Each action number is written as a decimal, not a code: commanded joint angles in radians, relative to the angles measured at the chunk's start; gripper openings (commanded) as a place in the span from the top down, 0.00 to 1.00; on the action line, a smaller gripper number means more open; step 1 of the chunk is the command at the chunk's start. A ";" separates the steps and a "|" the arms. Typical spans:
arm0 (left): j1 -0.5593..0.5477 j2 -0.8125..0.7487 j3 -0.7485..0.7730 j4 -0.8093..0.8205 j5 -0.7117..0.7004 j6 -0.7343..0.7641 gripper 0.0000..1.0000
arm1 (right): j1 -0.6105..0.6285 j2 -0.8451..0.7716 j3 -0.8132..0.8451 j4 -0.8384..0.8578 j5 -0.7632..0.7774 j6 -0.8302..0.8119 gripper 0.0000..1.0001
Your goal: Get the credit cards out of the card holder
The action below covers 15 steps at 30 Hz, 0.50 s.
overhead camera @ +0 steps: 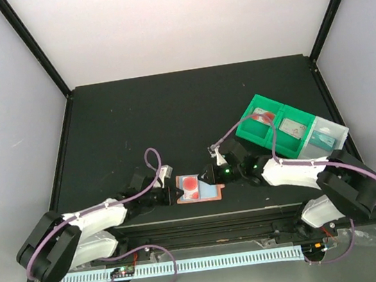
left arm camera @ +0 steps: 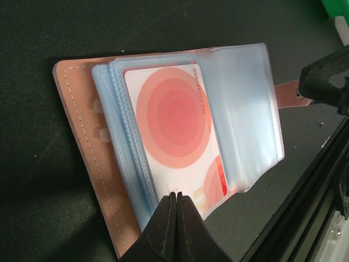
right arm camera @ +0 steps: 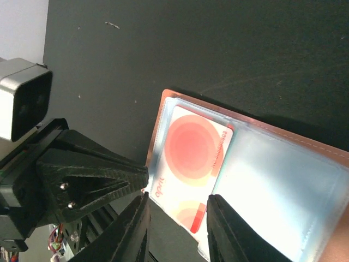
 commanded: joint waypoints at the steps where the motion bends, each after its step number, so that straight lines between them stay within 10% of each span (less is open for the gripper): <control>1: 0.003 0.027 0.032 0.023 0.013 0.028 0.98 | 0.016 0.015 0.013 0.064 0.001 0.020 0.70; 15: 0.004 0.069 0.058 -0.055 -0.015 0.073 0.98 | 0.033 0.138 0.032 0.109 -0.016 0.026 0.83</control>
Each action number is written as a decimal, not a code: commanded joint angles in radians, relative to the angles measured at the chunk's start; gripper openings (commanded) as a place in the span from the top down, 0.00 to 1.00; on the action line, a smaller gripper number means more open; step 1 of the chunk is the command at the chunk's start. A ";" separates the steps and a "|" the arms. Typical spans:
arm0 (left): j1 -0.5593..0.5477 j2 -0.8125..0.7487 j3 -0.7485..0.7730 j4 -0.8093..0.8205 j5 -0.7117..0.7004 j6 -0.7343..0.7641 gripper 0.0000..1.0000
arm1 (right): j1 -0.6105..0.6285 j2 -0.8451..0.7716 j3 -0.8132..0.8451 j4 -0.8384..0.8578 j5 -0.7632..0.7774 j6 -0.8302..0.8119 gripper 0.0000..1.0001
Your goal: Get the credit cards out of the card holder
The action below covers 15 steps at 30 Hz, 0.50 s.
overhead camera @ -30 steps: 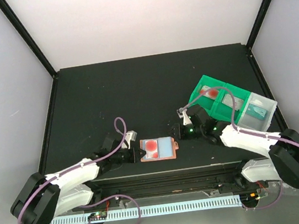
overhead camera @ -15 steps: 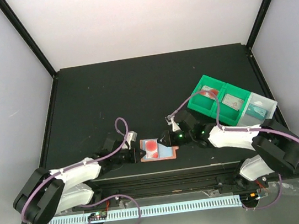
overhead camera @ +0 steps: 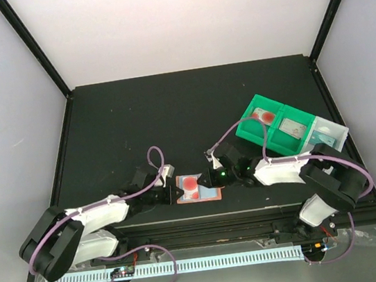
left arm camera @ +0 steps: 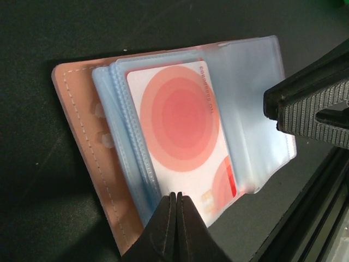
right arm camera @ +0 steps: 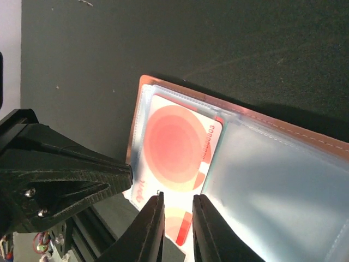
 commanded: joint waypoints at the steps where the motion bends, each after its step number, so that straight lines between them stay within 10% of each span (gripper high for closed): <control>1: 0.002 0.034 0.020 -0.016 -0.011 0.025 0.98 | 0.007 0.034 0.025 0.047 -0.001 0.005 0.83; 15: 0.004 0.070 0.010 -0.016 -0.013 -0.006 0.98 | 0.008 0.091 0.018 0.084 0.019 0.004 0.83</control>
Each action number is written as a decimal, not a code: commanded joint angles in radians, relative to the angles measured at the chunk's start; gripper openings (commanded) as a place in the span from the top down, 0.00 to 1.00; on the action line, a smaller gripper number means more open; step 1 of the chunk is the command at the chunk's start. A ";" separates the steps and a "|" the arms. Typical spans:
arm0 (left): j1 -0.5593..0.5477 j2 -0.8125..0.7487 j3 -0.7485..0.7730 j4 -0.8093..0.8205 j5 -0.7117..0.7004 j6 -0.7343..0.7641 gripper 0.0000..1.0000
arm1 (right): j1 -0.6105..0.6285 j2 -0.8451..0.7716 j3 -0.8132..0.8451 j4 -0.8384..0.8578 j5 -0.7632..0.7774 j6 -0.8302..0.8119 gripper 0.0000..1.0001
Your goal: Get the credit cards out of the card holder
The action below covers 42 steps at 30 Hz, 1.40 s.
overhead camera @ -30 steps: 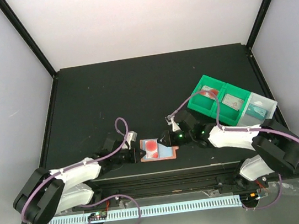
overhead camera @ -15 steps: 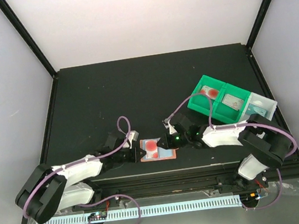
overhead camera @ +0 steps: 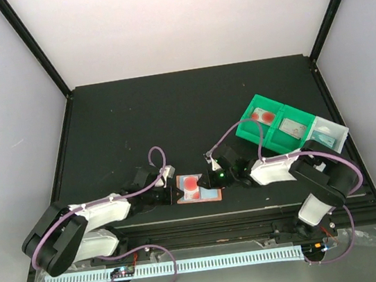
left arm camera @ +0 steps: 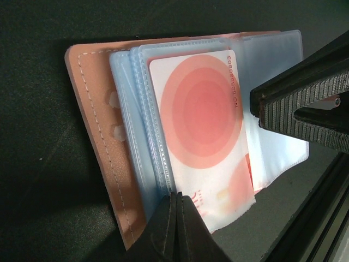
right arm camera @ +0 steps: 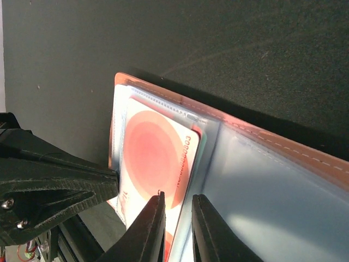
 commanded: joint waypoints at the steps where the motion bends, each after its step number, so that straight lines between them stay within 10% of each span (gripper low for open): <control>1: 0.002 0.041 0.009 -0.025 -0.013 0.000 0.98 | 0.007 0.006 0.015 0.033 0.024 0.000 0.83; 22: 0.000 0.000 -0.010 -0.020 -0.018 -0.010 0.99 | 0.007 0.033 -0.048 0.180 0.011 0.034 0.99; 42: 0.001 -0.017 -0.025 -0.027 -0.034 -0.014 0.98 | 0.005 0.033 -0.067 0.213 -0.002 0.032 0.93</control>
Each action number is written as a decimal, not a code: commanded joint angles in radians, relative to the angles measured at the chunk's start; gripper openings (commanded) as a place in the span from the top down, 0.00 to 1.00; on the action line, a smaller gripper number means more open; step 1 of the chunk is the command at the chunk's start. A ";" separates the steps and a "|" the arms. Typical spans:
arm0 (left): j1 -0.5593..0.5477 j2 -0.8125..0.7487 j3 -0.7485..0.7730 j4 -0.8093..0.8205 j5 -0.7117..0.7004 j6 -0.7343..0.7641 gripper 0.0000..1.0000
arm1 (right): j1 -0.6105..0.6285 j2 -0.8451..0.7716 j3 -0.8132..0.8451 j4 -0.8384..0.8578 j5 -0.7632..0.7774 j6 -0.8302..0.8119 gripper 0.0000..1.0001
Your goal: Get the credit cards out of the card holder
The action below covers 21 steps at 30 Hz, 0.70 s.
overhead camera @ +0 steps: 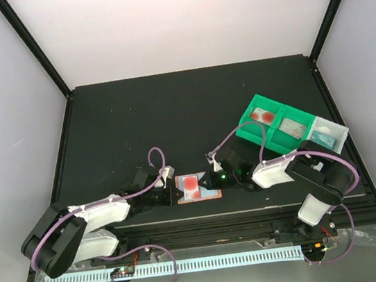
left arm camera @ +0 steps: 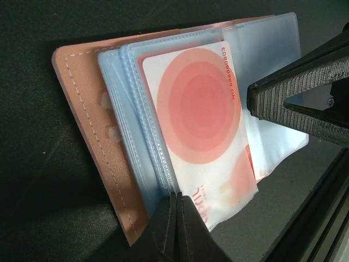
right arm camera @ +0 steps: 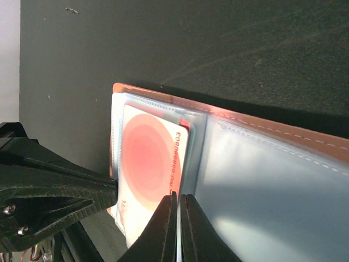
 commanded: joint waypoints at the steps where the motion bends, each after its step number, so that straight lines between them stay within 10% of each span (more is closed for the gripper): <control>1: 0.002 -0.004 -0.014 -0.032 -0.030 -0.008 0.98 | 0.006 0.018 0.003 0.067 -0.025 -0.002 0.92; 21: 0.002 0.001 -0.017 -0.026 -0.031 -0.013 0.99 | 0.005 0.077 0.022 0.096 -0.062 0.010 0.90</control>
